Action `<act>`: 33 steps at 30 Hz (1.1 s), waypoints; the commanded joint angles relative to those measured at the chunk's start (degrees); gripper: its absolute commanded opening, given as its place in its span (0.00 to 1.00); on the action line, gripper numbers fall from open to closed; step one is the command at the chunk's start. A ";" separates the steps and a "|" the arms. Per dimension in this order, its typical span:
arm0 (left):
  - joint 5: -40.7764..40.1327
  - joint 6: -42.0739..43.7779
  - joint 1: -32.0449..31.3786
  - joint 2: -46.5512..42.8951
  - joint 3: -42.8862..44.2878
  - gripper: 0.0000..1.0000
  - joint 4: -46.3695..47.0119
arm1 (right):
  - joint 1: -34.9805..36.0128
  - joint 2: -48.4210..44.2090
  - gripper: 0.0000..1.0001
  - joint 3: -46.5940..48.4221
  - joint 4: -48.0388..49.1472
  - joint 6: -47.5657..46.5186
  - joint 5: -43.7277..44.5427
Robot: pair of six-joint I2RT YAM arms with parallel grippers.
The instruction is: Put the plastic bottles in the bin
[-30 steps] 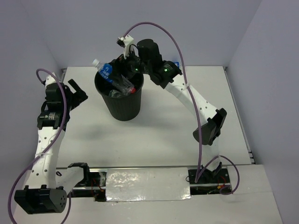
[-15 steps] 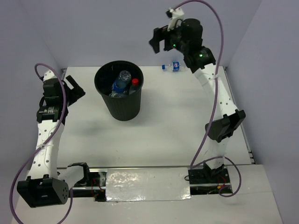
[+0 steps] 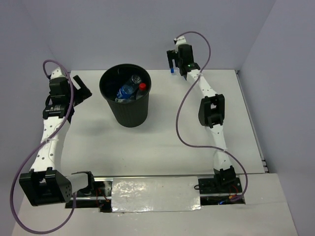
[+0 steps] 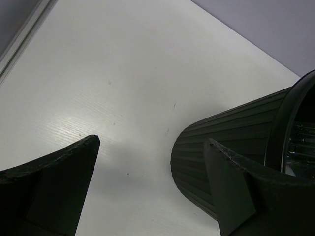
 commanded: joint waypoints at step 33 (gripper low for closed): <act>0.20 2.38 0.32 1.18 -1.49 0.99 2.16 | -9.64 9.98 0.99 2.11 2.16 39.79 -20.04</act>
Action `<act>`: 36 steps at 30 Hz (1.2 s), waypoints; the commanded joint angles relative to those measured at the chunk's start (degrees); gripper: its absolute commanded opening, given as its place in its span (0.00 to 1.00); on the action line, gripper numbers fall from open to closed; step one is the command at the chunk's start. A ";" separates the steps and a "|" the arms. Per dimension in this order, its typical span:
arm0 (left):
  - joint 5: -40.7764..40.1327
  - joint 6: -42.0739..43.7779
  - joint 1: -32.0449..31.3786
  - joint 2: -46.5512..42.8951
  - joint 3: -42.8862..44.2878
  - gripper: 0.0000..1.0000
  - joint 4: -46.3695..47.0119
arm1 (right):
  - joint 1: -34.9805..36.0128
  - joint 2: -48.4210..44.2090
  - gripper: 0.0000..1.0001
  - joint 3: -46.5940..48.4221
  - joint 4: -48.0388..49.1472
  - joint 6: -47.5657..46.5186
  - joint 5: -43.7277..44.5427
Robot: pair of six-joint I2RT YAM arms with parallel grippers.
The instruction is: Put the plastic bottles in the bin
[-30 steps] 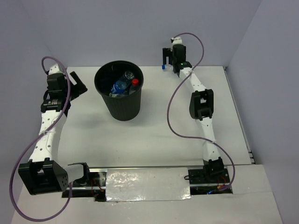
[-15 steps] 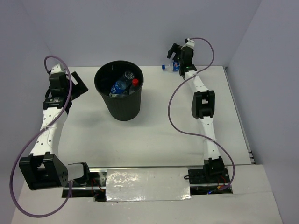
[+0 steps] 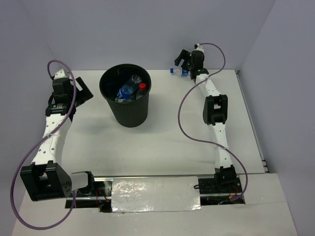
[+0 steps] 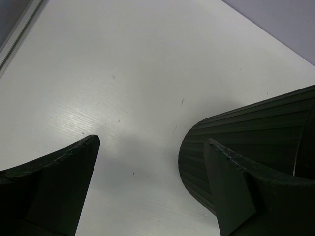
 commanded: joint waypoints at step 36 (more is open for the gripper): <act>5.60 0.92 0.30 -11.37 -5.23 0.99 1.87 | 13.21 -35.88 1.00 -33.37 -24.63 -19.86 15.13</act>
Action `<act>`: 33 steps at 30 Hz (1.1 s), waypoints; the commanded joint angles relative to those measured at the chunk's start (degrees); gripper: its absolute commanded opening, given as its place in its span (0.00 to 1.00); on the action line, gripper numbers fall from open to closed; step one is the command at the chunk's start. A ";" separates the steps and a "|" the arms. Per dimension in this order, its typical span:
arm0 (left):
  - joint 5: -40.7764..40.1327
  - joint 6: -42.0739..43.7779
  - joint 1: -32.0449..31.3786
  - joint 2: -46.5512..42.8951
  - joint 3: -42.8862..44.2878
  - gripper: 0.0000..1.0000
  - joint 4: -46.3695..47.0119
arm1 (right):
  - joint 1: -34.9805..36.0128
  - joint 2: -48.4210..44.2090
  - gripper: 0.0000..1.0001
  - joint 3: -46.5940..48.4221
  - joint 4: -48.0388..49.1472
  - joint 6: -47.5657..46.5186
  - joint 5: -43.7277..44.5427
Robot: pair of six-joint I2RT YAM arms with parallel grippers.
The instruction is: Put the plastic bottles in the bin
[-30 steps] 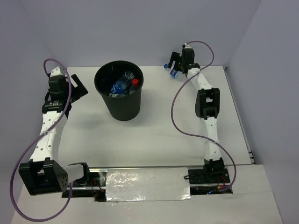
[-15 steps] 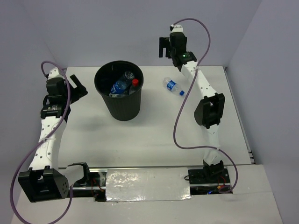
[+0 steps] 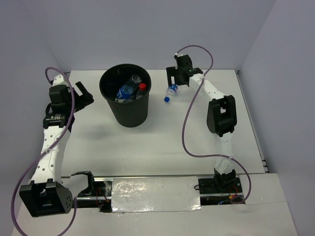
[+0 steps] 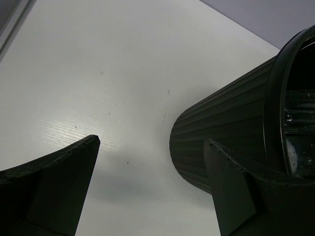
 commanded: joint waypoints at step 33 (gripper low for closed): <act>-0.80 -1.34 0.30 -7.18 -1.99 0.99 2.32 | 6.88 19.62 0.85 23.65 -7.71 22.86 6.88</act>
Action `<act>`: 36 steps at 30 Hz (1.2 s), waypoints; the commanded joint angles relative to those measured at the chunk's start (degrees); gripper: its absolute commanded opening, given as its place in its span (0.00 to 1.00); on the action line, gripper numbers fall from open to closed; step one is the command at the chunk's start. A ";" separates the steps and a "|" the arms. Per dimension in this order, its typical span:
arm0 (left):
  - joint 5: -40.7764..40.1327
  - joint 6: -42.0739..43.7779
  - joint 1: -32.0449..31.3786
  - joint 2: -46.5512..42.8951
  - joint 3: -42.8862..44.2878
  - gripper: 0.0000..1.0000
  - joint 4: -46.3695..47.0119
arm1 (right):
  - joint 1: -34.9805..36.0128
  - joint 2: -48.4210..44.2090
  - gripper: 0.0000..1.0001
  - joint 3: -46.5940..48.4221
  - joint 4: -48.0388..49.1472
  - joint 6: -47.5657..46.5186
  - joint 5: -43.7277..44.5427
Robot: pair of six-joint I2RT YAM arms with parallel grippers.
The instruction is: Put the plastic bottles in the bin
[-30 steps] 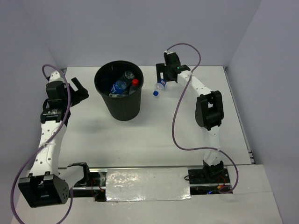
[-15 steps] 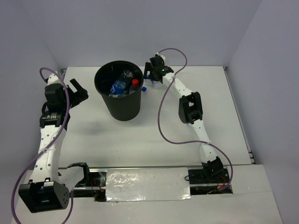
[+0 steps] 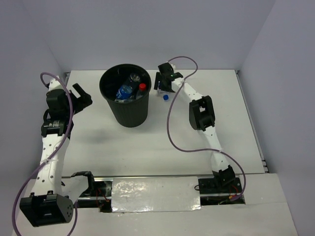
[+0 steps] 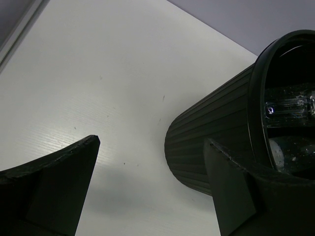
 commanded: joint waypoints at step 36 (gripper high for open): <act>-5.48 -5.66 0.30 -7.76 4.02 1.00 -11.40 | 21.03 -37.18 0.52 -2.56 5.10 -28.96 -19.18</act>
